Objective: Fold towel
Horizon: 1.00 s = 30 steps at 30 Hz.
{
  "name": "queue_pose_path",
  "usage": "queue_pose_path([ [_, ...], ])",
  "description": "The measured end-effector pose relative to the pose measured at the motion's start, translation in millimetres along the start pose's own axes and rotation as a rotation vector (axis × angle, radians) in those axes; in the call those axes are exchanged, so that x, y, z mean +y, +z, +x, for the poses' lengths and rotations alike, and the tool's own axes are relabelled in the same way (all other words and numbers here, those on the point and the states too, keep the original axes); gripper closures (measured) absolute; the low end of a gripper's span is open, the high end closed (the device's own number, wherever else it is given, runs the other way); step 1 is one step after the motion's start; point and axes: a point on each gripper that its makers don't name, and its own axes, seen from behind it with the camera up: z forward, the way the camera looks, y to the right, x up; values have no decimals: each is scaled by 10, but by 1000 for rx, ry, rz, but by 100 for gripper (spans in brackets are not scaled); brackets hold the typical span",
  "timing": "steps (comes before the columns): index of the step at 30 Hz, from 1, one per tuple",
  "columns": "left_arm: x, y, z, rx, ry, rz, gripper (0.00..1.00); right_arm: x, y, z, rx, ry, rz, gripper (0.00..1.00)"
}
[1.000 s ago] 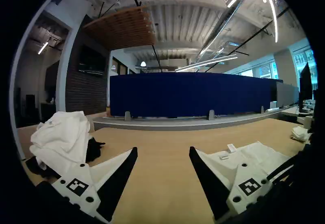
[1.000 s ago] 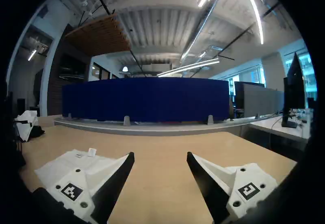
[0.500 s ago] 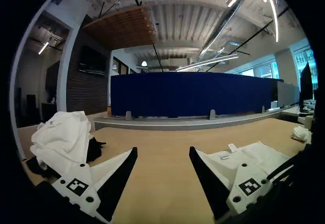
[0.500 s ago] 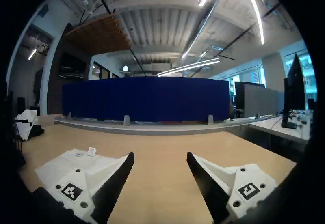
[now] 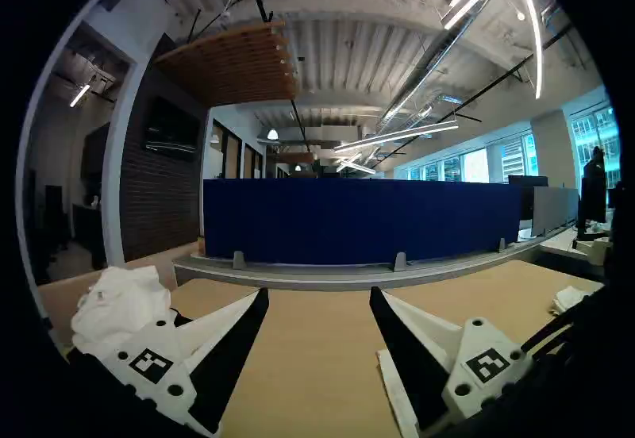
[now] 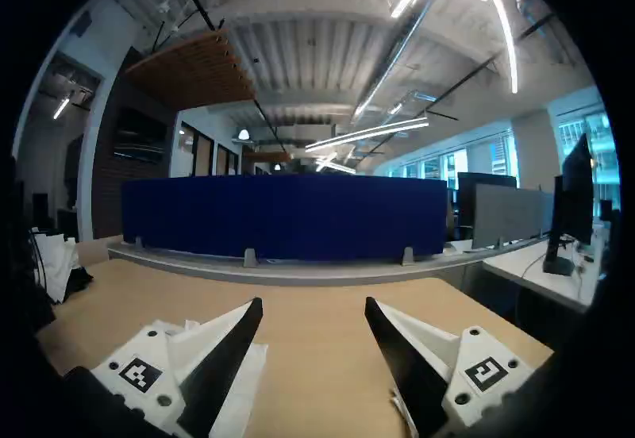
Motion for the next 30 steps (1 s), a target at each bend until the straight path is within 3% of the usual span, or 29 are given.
queue_pose_path([
  [8,176,-44,634,-20,33,-34,6,-73,-58,630,-4,-18,9,0],
  [17,226,-4,803,-62,49,-48,6,18,17,975,3,-14,-13,0],
  [23,399,-14,776,-110,64,-115,6,-65,71,991,-38,-38,50,0],
  [30,596,-50,685,-184,101,-221,6,-333,37,867,-131,-87,207,0],
])
